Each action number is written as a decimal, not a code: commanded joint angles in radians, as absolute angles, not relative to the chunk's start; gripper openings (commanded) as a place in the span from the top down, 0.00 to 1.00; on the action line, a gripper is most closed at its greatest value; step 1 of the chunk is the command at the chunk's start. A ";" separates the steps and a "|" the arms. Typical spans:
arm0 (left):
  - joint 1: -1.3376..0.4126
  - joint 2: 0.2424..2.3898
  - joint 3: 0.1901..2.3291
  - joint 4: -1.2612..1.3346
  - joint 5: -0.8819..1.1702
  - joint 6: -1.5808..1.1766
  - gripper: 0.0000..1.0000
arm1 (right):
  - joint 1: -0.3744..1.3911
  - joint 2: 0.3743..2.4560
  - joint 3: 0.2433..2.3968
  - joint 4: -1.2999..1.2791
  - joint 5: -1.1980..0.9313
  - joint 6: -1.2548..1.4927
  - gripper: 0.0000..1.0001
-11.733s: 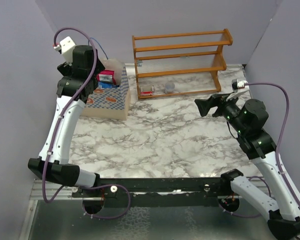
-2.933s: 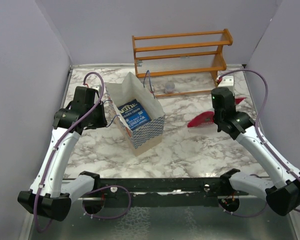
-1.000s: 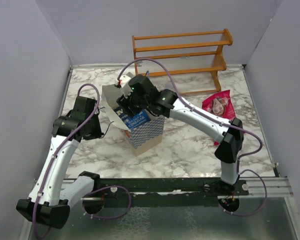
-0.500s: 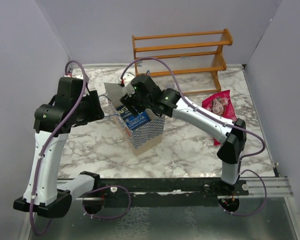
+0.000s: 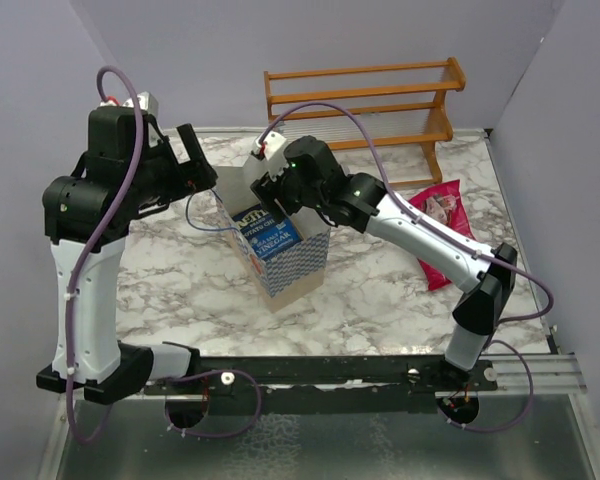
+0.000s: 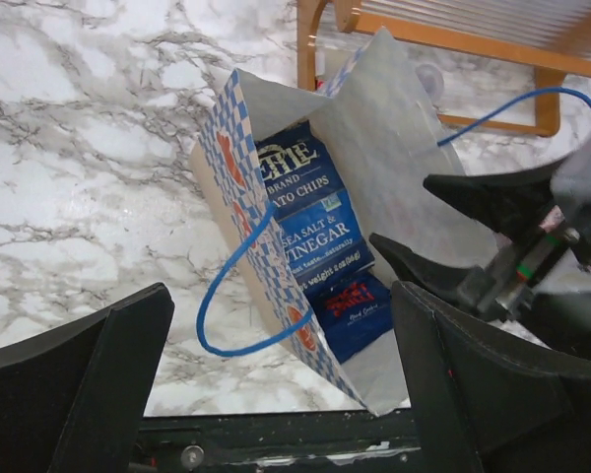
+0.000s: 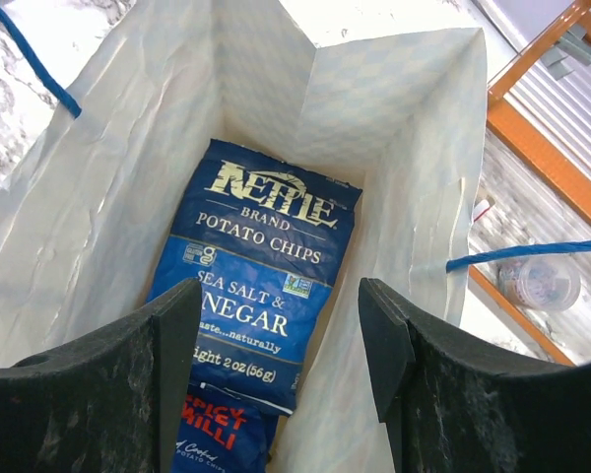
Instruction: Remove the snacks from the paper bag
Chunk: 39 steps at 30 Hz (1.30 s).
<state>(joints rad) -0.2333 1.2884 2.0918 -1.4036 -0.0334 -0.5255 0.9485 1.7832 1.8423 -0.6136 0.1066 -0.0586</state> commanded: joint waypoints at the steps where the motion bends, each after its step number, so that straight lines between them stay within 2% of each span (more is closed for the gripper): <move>1: -0.236 1.336 2.083 -1.424 -0.099 -0.576 0.05 | 0.948 1.726 1.822 -0.554 0.065 -0.072 0.34; 4: -0.203 1.299 1.979 -1.425 -0.140 -0.601 0.01 | 0.948 1.721 1.813 -0.558 0.064 -0.064 0.34; 9: -0.154 1.287 1.824 -1.422 -0.074 -0.578 0.01 | 0.947 1.705 1.794 -0.554 0.061 -0.046 0.33; 13: -0.153 1.298 1.781 -1.371 0.038 -0.493 0.14 | 0.945 1.706 1.789 -0.566 0.074 -0.028 0.32; 16: -0.153 1.301 1.738 -1.308 0.167 -0.452 0.35 | 0.943 1.712 1.797 -0.581 0.076 -0.024 0.32; 21: -0.153 1.317 1.796 -1.295 0.193 -0.427 0.75 | 0.931 1.730 1.819 -0.617 0.076 0.001 0.32; 23: -0.153 1.333 1.844 -1.308 0.205 -0.412 0.95 | 0.924 1.737 1.824 -0.633 0.064 0.013 0.32; 24: -0.153 1.342 1.873 -1.315 0.206 -0.404 1.00 | 0.922 1.739 1.822 -0.637 0.062 0.021 0.33; 28: -0.152 1.382 2.019 -1.339 0.204 -0.353 1.00 | 0.909 1.722 1.779 -0.612 0.037 0.037 0.39; 32: -0.152 1.443 2.188 -1.386 0.110 -0.329 1.00 | 0.902 1.709 1.744 -0.593 -0.018 0.037 0.43; 36: -0.152 1.463 2.248 -1.335 0.115 -0.335 1.00 | 0.902 1.731 1.752 -0.614 -0.114 0.007 0.46; 39: -0.152 1.475 2.247 -1.274 0.203 -0.317 1.00 | 0.902 1.748 1.768 -0.630 -0.117 0.009 0.45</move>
